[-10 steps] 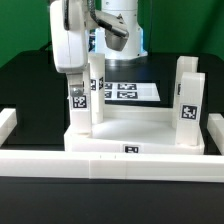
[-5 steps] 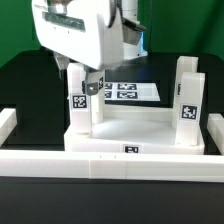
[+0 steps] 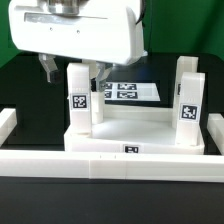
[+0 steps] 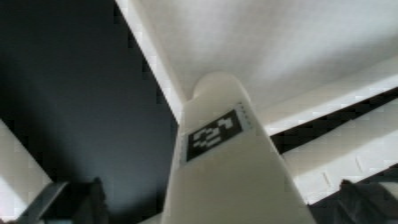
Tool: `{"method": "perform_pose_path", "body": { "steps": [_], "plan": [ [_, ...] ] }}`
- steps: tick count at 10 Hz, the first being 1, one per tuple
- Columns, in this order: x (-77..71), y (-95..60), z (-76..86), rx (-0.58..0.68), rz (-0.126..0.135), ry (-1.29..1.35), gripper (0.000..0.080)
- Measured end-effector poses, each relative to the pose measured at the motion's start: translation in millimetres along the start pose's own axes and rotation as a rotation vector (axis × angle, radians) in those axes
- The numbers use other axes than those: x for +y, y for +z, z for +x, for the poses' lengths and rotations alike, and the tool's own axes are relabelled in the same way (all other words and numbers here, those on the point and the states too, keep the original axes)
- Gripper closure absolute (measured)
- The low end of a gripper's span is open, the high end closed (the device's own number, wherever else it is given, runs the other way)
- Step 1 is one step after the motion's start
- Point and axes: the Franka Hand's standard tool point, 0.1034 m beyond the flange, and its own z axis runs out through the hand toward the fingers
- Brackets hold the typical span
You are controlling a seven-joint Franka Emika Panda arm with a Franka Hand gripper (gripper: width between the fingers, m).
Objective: Assemble desk
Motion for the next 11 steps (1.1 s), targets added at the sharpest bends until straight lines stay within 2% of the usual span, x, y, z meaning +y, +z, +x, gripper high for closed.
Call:
{"method": "perform_pose_path", "body": {
  "steps": [7, 9, 11],
  "plan": [
    [-0.4, 0.4, -0.7, -0.003, -0.012, -0.457, 0.0150],
    [-0.6, 0.6, -1.0, -0.004, -0.016, -0.493, 0.0150],
    [-0.1, 0.6, -0.8, -0.004, -0.016, -0.488, 0.0411]
  ]
}}
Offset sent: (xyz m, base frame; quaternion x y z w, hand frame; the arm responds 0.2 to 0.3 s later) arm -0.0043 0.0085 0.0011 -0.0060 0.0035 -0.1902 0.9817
